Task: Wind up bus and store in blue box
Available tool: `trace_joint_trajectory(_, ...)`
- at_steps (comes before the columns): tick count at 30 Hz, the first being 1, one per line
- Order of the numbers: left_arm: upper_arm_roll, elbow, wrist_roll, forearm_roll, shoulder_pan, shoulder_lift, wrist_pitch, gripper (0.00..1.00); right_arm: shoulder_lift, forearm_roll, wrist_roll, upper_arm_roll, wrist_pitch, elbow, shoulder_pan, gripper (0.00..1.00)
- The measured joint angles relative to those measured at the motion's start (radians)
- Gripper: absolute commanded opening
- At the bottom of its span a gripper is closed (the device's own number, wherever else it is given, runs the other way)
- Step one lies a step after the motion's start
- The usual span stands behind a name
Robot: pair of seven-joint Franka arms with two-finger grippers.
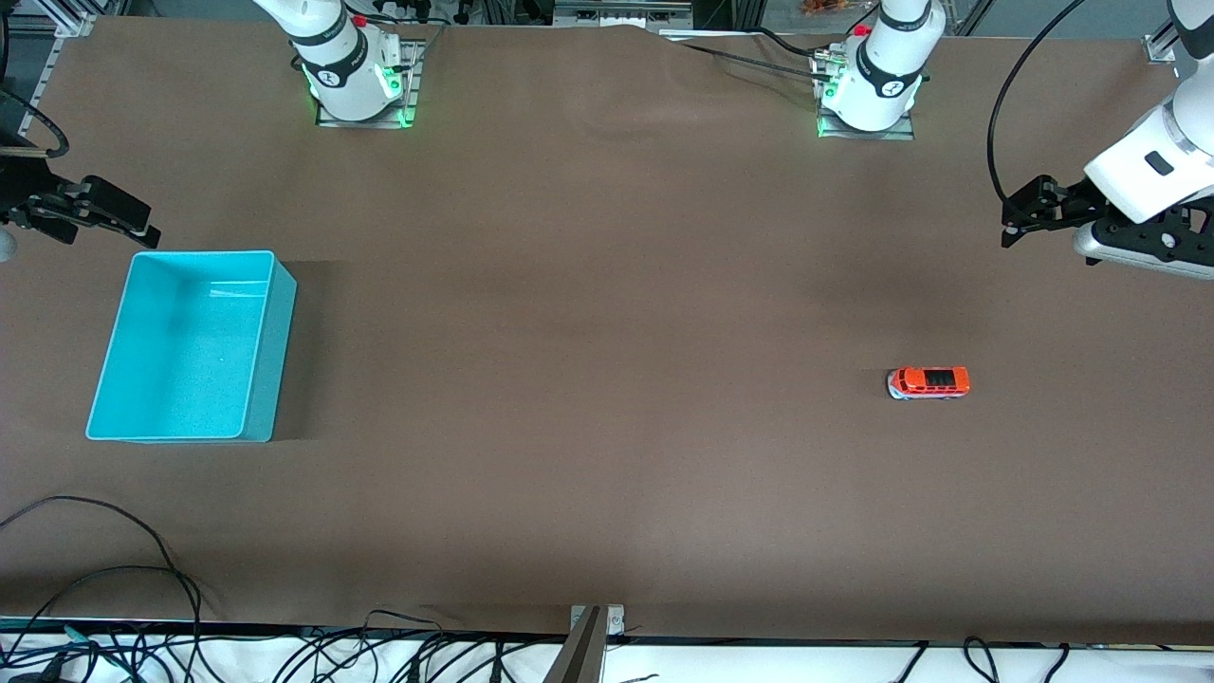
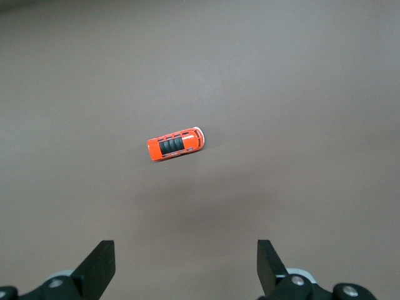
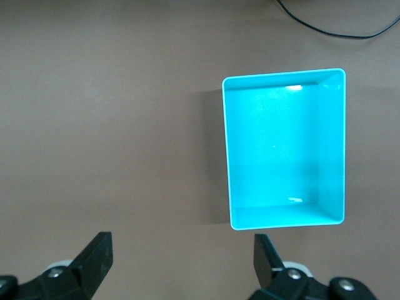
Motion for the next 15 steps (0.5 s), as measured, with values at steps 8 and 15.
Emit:
trace_joint_trajectory(8, 0.0, 0.0, 0.0, 0.0, 0.0, 0.0, 0.0, 1.0, 0.0, -0.01, 0.0, 0.0, 0.012, 0.0, 0.0, 1.0)
trace_joint_trajectory(15, 0.0, 0.0, 0.0, 0.0, 0.0, 0.0, 0.0, 1.0, 0.0, -0.01, 0.0, 0.0, 0.015, 0.0, 0.001, 1.0)
